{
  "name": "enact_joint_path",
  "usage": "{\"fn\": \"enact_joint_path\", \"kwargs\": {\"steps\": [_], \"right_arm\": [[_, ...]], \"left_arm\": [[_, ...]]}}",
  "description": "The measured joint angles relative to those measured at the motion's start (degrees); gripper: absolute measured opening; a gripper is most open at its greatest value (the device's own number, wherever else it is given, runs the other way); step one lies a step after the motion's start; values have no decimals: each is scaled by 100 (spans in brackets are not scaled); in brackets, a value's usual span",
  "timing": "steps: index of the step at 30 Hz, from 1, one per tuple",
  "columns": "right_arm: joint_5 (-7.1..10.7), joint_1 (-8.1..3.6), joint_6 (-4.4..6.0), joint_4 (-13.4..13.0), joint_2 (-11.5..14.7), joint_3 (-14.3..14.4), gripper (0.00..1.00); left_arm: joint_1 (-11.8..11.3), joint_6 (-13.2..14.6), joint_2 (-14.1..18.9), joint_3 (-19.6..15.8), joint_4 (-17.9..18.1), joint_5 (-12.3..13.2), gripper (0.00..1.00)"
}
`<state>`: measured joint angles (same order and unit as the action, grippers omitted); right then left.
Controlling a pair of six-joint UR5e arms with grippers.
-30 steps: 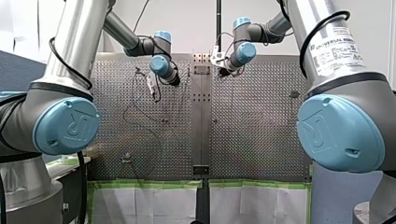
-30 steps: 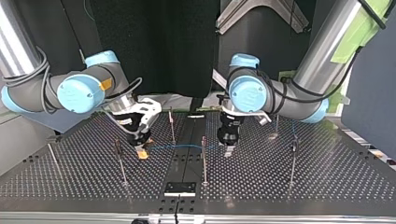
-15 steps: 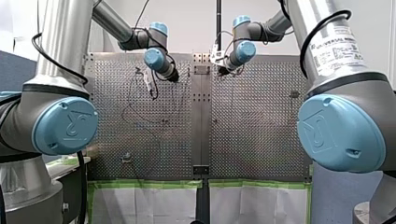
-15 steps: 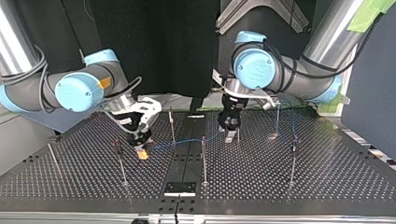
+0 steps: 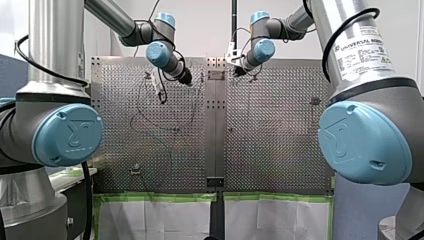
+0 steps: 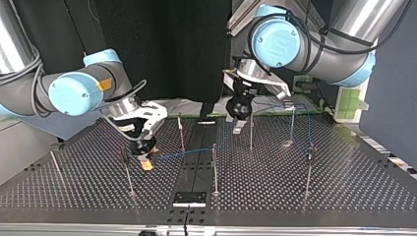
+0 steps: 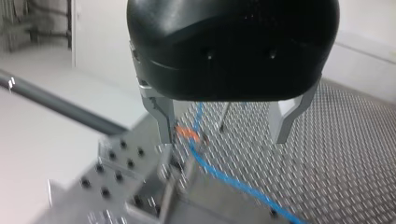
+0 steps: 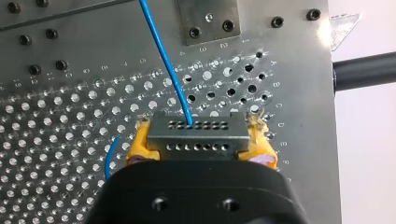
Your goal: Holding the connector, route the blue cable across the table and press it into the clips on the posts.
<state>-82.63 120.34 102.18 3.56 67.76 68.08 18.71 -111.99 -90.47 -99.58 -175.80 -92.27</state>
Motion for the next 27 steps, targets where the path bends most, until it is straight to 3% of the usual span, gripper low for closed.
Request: {"fn": "enact_joint_path", "kwargs": {"steps": [6, 11, 20, 27], "right_arm": [[0, -15, 6, 4, 1, 1, 0], [-5, -34, 17, 17, 0, 0, 0], [-25, -46, 31, 50, 3, 4, 0], [-34, -71, 31, 54, 0, 3, 0]], "left_arm": [[163, 234, 309, 2, 185, 80, 100], [389, 322, 492, 127, 338, -44, 100], [866, 650, 114, 590, 243, -505, 100], [1223, 749, -242, 946, 187, -861, 100]]}}
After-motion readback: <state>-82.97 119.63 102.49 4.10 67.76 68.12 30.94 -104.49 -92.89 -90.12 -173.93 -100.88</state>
